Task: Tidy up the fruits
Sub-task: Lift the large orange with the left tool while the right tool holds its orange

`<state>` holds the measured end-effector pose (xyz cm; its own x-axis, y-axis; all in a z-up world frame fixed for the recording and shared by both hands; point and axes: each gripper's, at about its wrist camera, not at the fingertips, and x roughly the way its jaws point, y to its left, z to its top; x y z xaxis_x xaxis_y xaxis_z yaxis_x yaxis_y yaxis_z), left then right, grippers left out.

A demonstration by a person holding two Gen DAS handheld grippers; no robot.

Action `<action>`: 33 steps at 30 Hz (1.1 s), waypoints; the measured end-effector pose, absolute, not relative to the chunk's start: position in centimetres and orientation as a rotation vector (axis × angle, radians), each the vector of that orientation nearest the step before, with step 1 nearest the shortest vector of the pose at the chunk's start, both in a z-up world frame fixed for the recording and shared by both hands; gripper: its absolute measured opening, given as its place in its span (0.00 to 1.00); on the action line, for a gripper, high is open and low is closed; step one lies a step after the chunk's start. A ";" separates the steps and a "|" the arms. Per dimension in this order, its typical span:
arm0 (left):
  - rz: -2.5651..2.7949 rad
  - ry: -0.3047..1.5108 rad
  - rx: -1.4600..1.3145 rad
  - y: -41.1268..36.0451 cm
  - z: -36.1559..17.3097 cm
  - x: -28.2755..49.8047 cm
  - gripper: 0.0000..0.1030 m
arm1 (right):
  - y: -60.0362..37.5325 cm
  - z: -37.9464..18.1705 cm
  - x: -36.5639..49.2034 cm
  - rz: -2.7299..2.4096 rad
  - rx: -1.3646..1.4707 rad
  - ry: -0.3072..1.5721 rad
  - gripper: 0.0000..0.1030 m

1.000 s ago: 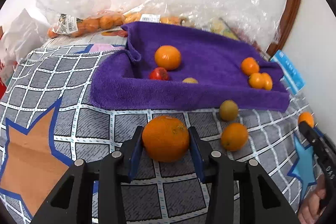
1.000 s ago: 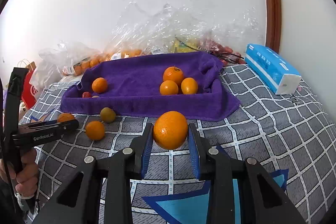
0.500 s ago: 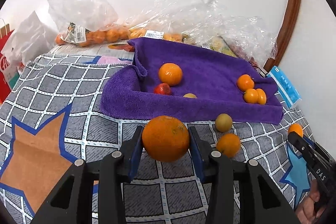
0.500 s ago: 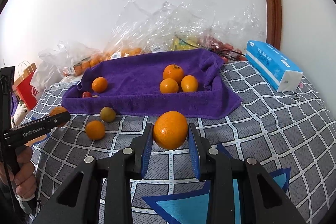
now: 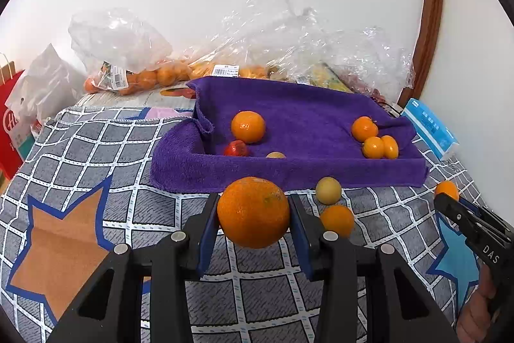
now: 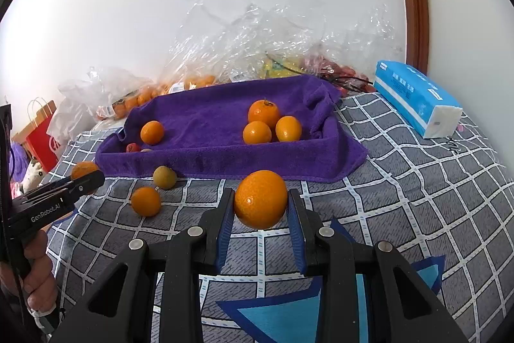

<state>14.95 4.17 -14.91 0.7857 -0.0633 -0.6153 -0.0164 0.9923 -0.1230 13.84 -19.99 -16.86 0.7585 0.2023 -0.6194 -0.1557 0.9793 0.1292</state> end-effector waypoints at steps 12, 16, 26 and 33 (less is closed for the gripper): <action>-0.089 0.666 -0.162 4.0 -14.5 14.6 0.38 | -19.7 -16.3 12.8 0.186 0.053 0.673 0.31; -0.106 0.649 -0.164 3.8 -14.3 14.3 0.38 | -19.2 -15.6 12.2 0.198 0.056 0.686 0.31; -0.109 0.628 -0.239 5.3 -13.1 14.0 0.38 | -17.5 -11.2 12.5 0.246 0.037 0.636 0.31; -0.107 0.675 -0.256 6.7 -11.1 13.8 0.38 | -16.6 -8.6 14.5 0.243 0.009 0.594 0.31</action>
